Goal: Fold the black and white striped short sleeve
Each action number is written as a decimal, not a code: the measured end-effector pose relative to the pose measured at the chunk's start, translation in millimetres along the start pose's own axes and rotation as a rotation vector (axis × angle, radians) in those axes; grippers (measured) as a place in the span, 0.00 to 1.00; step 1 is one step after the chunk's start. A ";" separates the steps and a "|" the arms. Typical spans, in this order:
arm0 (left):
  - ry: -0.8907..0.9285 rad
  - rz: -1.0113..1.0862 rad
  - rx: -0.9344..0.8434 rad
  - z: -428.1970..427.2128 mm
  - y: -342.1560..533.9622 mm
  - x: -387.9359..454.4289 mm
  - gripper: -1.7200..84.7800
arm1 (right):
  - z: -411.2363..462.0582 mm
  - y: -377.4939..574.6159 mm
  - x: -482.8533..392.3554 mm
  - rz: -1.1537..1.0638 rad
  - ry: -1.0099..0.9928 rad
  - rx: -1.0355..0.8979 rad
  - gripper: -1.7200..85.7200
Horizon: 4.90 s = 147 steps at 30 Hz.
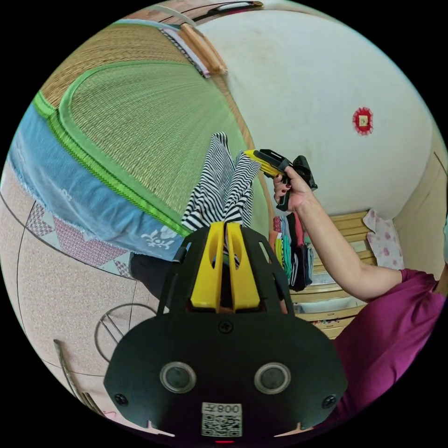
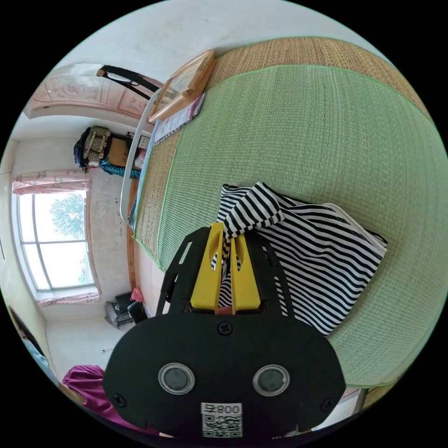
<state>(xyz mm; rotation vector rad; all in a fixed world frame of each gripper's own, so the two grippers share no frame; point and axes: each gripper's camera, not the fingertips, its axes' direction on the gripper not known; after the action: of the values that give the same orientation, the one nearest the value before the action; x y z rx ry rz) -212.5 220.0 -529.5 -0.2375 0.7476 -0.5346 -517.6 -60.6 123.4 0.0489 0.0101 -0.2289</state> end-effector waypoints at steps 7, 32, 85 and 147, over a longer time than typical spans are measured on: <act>0.023 -0.081 -0.017 20.5 31.4 -72.8 0.03 | 28.5 -41.5 -30.5 0.008 0.076 -0.057 0.03; -0.031 -0.038 0.005 26.3 106.5 -151.7 0.02 | -14.8 -113.9 -102.1 -0.145 0.138 -0.073 0.08; -0.269 0.187 -0.087 21.0 74.5 -49.2 0.03 | -289.0 -40.7 41.2 -0.104 -0.082 0.087 0.02; -0.396 0.147 -0.159 29.1 22.5 64.5 0.02 | -362.9 274.6 -123.6 -0.448 0.561 -0.091 0.02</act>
<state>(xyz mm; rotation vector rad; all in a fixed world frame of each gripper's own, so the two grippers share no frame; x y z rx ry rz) -144.5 204.7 -554.9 -0.4189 0.4174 -0.2749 -577.2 252.5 -224.1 0.0184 0.5943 -0.6558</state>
